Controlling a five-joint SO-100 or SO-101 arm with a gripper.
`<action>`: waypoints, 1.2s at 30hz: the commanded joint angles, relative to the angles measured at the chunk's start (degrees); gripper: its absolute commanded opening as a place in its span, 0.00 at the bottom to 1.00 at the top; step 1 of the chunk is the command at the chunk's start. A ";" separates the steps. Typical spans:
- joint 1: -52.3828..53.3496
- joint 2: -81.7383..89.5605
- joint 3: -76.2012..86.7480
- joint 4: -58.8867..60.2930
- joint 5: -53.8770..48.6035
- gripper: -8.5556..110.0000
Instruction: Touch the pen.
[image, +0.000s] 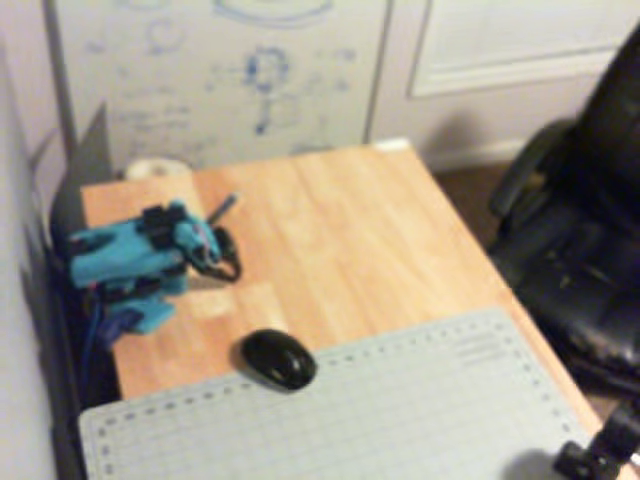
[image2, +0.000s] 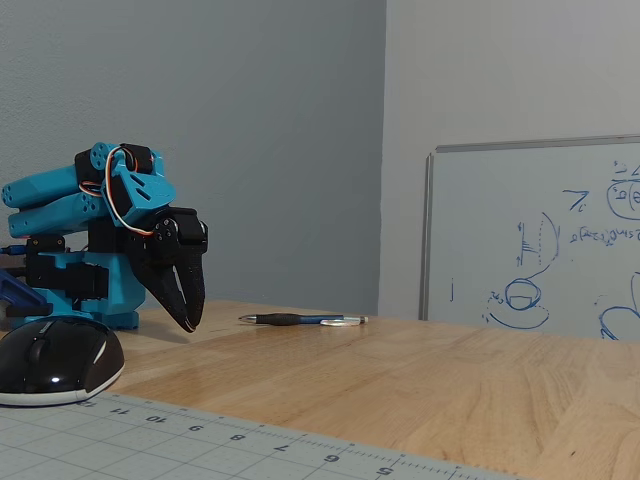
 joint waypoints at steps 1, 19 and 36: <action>0.26 2.11 -0.70 0.09 0.18 0.08; -15.03 2.02 -9.49 -1.14 0.26 0.07; -25.75 -58.97 -47.72 -14.50 0.26 0.07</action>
